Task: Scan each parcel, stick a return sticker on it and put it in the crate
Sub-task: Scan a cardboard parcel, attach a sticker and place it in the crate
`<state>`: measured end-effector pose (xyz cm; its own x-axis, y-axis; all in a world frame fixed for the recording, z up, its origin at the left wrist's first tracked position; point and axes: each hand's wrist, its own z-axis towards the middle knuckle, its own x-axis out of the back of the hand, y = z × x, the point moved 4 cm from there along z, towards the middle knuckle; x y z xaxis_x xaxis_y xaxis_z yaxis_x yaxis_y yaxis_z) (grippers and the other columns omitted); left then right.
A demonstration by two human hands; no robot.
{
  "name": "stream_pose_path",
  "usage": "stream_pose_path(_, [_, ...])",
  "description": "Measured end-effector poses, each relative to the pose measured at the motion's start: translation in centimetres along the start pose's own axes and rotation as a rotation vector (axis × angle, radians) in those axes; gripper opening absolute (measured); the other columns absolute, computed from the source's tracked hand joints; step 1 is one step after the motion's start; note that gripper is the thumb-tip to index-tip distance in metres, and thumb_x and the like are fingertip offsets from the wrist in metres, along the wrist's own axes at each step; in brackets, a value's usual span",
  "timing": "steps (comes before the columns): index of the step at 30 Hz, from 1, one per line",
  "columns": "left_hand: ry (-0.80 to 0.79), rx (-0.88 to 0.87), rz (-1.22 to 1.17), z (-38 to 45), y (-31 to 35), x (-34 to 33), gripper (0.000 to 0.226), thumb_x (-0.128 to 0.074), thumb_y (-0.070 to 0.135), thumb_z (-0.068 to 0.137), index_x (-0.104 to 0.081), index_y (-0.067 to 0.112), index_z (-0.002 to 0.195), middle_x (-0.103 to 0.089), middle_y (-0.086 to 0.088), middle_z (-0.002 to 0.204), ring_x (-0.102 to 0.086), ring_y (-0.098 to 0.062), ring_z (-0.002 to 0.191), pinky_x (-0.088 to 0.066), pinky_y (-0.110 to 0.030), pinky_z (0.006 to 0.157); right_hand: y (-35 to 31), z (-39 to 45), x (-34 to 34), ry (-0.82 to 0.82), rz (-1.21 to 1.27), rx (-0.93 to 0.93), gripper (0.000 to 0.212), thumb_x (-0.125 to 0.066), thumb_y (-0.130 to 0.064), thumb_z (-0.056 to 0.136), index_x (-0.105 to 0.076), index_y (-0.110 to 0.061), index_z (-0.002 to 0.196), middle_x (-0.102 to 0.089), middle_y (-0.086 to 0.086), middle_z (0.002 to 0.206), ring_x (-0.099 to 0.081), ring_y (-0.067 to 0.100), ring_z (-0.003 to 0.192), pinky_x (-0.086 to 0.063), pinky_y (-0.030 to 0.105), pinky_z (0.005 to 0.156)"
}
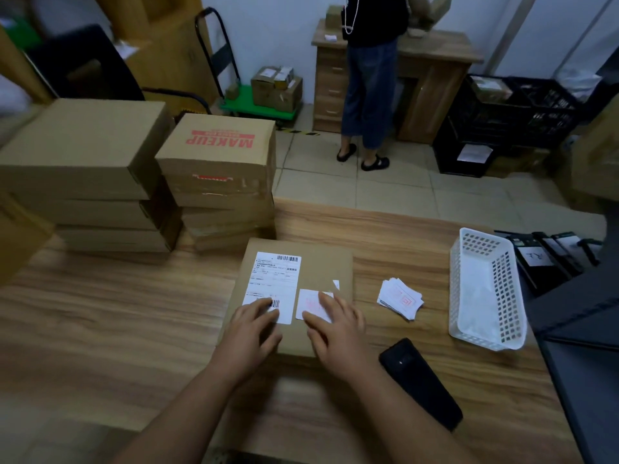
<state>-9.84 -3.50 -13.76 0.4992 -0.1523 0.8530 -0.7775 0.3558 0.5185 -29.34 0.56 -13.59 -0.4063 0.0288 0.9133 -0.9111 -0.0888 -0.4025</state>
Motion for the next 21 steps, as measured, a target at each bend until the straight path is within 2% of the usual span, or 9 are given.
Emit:
stream_pose_path(2, [-0.012, 0.056, 0.001, -0.6, -0.2, 0.2, 0.06, -0.048, 0.059, 0.075, -0.07, 0.019, 0.114, -0.055, -0.005, 0.136, -0.05, -0.029, 0.12, -0.044, -0.046, 0.102, 1.7, -1.5, 0.6, 0.059, 0.094, 0.001, 0.026, -0.051, -0.044, 0.086, -0.069, -0.037, 0.104, -0.051, 0.004, 0.143, -0.043, 0.031, 0.132, -0.036, 0.048, 0.103])
stream_pose_path(5, [-0.011, 0.243, 0.07, -1.8, -1.3, 1.1, 0.066, -0.064, 0.066, 0.07, -0.062, 0.029, 0.125, -0.043, -0.002, 0.147, -0.041, -0.03, 0.129, -0.037, -0.046, 0.106, 4.2, -3.7, 1.2, 0.088, 0.258, -0.146, 0.03, -0.054, -0.049, 0.082, -0.067, -0.027, 0.099, -0.046, 0.0, 0.143, -0.044, 0.026, 0.131, -0.04, 0.044, 0.105])
stream_pose_path(6, [-0.01, 0.321, 0.065, -2.3, -1.9, 1.3, 0.072, -0.072, 0.063, 0.069, -0.056, 0.03, 0.131, -0.04, -0.004, 0.149, -0.039, -0.03, 0.131, -0.035, -0.044, 0.107, 4.9, -4.3, 1.2, 0.074, 0.321, -0.217, 0.038, -0.057, -0.052, 0.08, -0.065, -0.026, 0.106, -0.045, -0.002, 0.143, -0.044, 0.023, 0.131, -0.039, 0.039, 0.105])
stream_pose_path(8, [-0.007, 0.418, -0.079, -3.3, -2.7, 1.3, 0.082, -0.084, 0.047, 0.068, -0.049, 0.024, 0.139, -0.045, -0.009, 0.144, -0.043, -0.029, 0.13, -0.036, -0.036, 0.106, 5.4, -5.1, 0.9, -0.036, 0.485, -0.35, 0.068, -0.068, -0.055, 0.076, -0.049, -0.027, 0.135, -0.041, -0.006, 0.146, -0.041, 0.015, 0.133, -0.036, 0.033, 0.108])
stream_pose_path(10, [0.014, 0.439, -0.229, -4.0, -3.0, 1.3, 0.086, -0.09, 0.032, 0.064, -0.049, 0.018, 0.138, -0.056, -0.008, 0.131, -0.052, -0.024, 0.122, -0.042, -0.031, 0.1, 5.1, -5.4, 0.3, -0.177, 0.646, -0.411, 0.092, -0.08, -0.044, 0.075, -0.03, -0.028, 0.15, -0.042, -0.009, 0.144, -0.041, 0.008, 0.131, -0.035, 0.025, 0.106])
stream_pose_path(12, [0.038, 0.455, -0.258, -4.9, -2.6, 1.5, 0.084, -0.092, 0.027, 0.06, -0.052, 0.016, 0.134, -0.06, -0.007, 0.122, -0.055, -0.024, 0.115, -0.046, -0.032, 0.094, 4.6, -5.6, 0.3, -0.212, 0.659, -0.386, 0.091, -0.081, -0.036, 0.077, -0.029, -0.03, 0.151, -0.044, -0.008, 0.142, -0.042, 0.006, 0.125, -0.034, 0.022, 0.1])
stream_pose_path(16, [0.111, 0.494, -0.309, -6.8, -1.7, 2.5, 0.086, -0.094, 0.023, 0.057, -0.053, 0.011, 0.132, -0.054, -0.008, 0.117, -0.051, -0.026, 0.111, -0.044, -0.034, 0.091, 4.4, -6.5, 0.7, -0.198, 0.712, -0.366, 0.082, -0.079, -0.028, 0.08, -0.033, -0.034, 0.148, -0.046, -0.008, 0.14, -0.044, 0.004, 0.12, -0.036, 0.02, 0.098])
stream_pose_path(18, [0.147, 0.469, -0.345, -7.6, -0.8, 3.6, 0.08, -0.093, 0.019, 0.058, -0.057, 0.015, 0.129, -0.05, -0.003, 0.111, -0.052, -0.023, 0.106, -0.042, -0.03, 0.086, 3.7, -7.0, 1.9, -0.174, 0.767, -0.35, 0.076, -0.079, -0.02, 0.081, -0.034, -0.042, 0.138, -0.049, -0.016, 0.131, -0.051, -0.006, 0.109, -0.039, 0.01, 0.09])
stream_pose_path(21, [0.223, 0.428, -0.427, -8.6, 0.2, 6.2, 0.084, -0.093, 0.013, 0.058, -0.054, 0.019, 0.132, -0.049, -0.001, 0.115, -0.055, -0.013, 0.098, -0.044, -0.023, 0.082, 2.0, -7.1, 4.5, -0.129, 0.827, -0.308, 0.074, -0.076, -0.008, 0.082, -0.033, -0.04, 0.133, -0.046, -0.03, 0.117, -0.052, -0.025, 0.091, -0.041, 0.0, 0.072])
